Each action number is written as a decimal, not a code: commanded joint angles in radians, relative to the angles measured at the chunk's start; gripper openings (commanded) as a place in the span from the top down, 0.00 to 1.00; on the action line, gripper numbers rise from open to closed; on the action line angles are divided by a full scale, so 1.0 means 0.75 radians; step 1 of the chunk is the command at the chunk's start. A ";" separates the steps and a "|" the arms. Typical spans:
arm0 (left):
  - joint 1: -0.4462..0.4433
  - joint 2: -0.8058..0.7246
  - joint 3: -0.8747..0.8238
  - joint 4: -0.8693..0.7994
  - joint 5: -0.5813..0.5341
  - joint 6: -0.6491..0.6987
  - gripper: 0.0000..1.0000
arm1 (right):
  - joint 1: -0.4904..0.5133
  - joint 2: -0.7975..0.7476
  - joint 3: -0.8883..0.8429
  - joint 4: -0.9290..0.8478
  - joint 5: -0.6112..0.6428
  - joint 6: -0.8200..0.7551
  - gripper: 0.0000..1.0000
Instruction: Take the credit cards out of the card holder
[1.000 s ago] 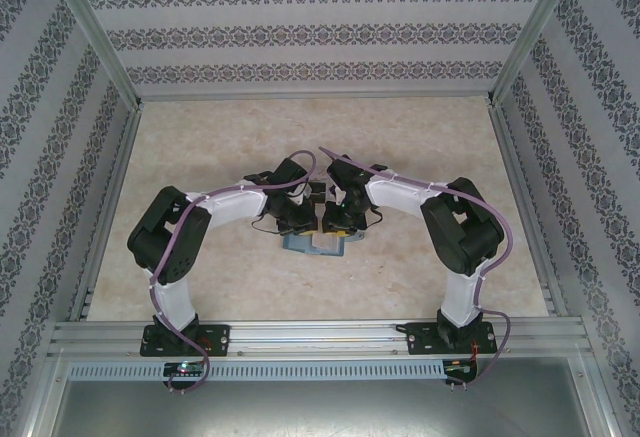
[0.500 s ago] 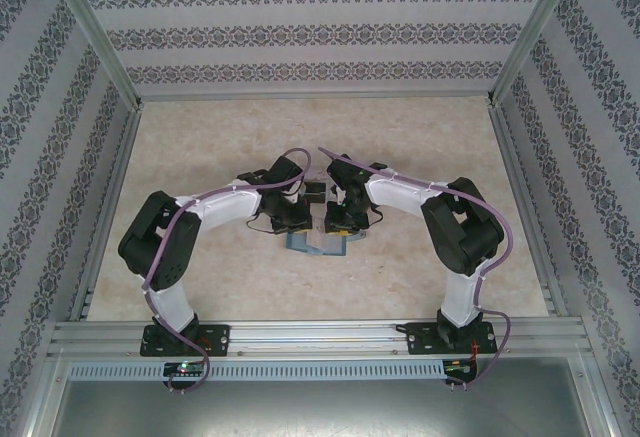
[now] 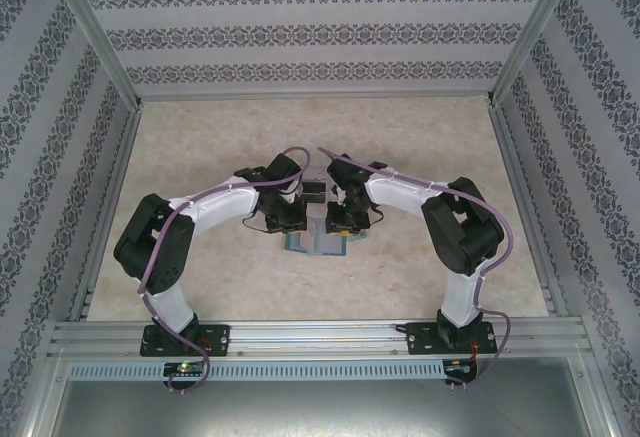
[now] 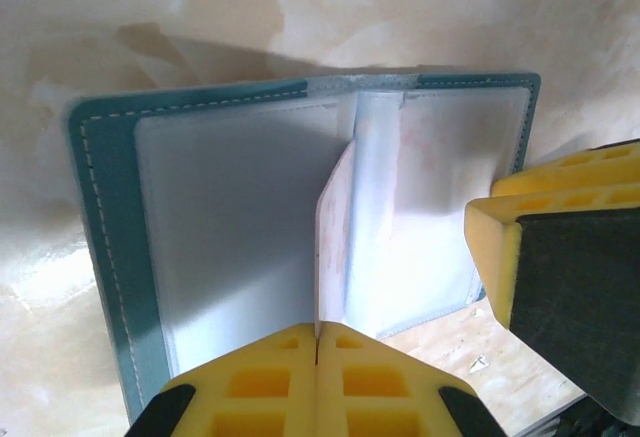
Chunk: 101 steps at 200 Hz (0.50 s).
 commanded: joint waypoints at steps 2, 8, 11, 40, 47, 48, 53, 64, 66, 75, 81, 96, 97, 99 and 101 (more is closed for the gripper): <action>0.020 -0.012 0.060 -0.169 -0.065 0.088 1.00 | -0.006 -0.005 0.030 -0.052 0.042 -0.016 0.71; 0.020 -0.009 0.070 -0.188 -0.075 0.101 1.00 | -0.006 -0.007 0.032 -0.051 0.043 -0.016 0.72; 0.019 -0.007 0.077 -0.195 -0.081 0.108 1.00 | -0.007 -0.007 0.033 -0.053 0.042 -0.017 0.71; 0.020 0.001 0.131 -0.266 -0.120 0.203 1.00 | -0.010 -0.015 0.033 -0.055 0.044 -0.014 0.71; 0.019 0.009 0.152 -0.295 -0.133 0.237 1.00 | -0.009 -0.018 0.032 -0.055 0.044 -0.013 0.72; 0.019 0.010 0.155 -0.301 -0.134 0.241 1.00 | -0.008 -0.019 0.032 -0.055 0.044 -0.013 0.71; 0.020 0.017 0.171 -0.327 -0.143 0.267 1.00 | -0.009 -0.021 0.032 -0.055 0.042 -0.013 0.72; 0.019 0.027 0.202 -0.371 -0.159 0.322 1.00 | -0.009 -0.021 0.034 -0.055 0.043 -0.015 0.72; 0.018 0.028 0.204 -0.376 -0.158 0.333 1.00 | -0.010 -0.021 0.035 -0.055 0.043 -0.015 0.72; 0.020 0.020 0.210 -0.384 -0.147 0.379 1.00 | -0.012 -0.021 0.039 -0.060 0.043 -0.016 0.72; 0.019 0.011 0.214 -0.388 -0.145 0.403 1.00 | -0.012 -0.022 0.040 -0.065 0.042 -0.017 0.72; 0.016 -0.010 0.219 -0.390 -0.130 0.492 1.00 | -0.016 -0.033 0.040 -0.069 0.046 -0.021 0.72; 0.016 -0.011 0.219 -0.390 -0.129 0.499 1.00 | -0.017 -0.034 0.040 -0.070 0.046 -0.021 0.72; 0.017 -0.013 0.221 -0.390 -0.127 0.511 1.00 | -0.018 -0.037 0.040 -0.071 0.047 -0.020 0.72; 0.018 -0.016 0.222 -0.390 -0.127 0.522 1.00 | -0.019 -0.039 0.039 -0.071 0.046 -0.020 0.72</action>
